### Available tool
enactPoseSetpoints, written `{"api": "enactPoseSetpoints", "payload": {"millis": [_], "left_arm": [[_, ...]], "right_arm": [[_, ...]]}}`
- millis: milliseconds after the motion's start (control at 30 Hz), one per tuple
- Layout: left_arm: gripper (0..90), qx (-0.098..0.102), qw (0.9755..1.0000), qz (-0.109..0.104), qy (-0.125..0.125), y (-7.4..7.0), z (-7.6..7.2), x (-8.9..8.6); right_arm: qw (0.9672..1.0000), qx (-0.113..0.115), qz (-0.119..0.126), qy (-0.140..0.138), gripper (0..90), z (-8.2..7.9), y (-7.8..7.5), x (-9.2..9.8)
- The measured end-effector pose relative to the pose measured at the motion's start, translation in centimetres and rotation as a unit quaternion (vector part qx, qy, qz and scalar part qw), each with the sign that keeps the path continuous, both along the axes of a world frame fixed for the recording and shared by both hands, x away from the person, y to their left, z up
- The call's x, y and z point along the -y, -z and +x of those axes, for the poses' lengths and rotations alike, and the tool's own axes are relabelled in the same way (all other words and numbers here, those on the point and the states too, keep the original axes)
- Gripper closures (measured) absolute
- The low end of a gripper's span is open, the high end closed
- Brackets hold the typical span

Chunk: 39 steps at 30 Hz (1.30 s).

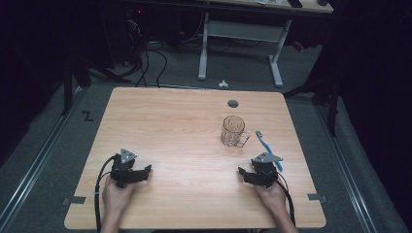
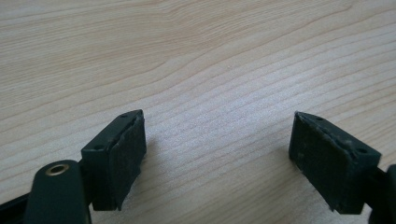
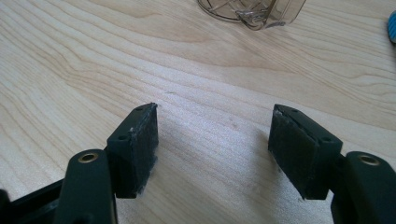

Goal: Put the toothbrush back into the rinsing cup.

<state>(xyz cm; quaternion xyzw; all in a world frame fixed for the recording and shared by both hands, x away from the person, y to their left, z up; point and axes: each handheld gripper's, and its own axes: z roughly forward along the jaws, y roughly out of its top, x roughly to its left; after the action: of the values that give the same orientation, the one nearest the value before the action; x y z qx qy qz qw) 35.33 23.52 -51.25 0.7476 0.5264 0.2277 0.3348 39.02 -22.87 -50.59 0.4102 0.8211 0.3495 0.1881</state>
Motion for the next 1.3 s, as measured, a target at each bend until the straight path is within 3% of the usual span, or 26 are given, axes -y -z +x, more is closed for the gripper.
{"api": "enactPoseSetpoints", "payload": {"millis": [200,300,633,967,1133,1300], "left_arm": [[19.2,-0.001,1.0,0.001,-0.003,0.0,0.0,0.0],[12.3,-0.008,0.9998,0.0,-0.016,0.0,0.3,-0.1],[14.7,-0.006,0.9997,0.001,-0.023,0.0,0.2,-0.2],[15.2,-0.004,0.9995,0.001,-0.031,0.0,0.0,0.0],[15.7,-0.003,0.9996,0.002,-0.027,0.0,0.0,0.0],[15.7,-0.003,0.9996,0.002,-0.027,0.0,0.0,0.0]], "right_arm": [[1.0,0.0,0.0,0.001,33.5,0.0,0.0,0.0],[1.0,-0.001,0.0,0.005,33.6,-0.1,0.0,0.0],[1.0,-0.003,0.0,0.006,34.5,-0.1,-0.1,0.0],[0.9999,-0.005,0.004,0.011,42.9,-0.3,-0.3,0.5],[0.9994,-0.001,0.03,0.016,44.7,-0.8,-0.7,1.3],[0.9996,0.002,0.025,0.012,45.5,-1.5,-1.1,2.0]]}}
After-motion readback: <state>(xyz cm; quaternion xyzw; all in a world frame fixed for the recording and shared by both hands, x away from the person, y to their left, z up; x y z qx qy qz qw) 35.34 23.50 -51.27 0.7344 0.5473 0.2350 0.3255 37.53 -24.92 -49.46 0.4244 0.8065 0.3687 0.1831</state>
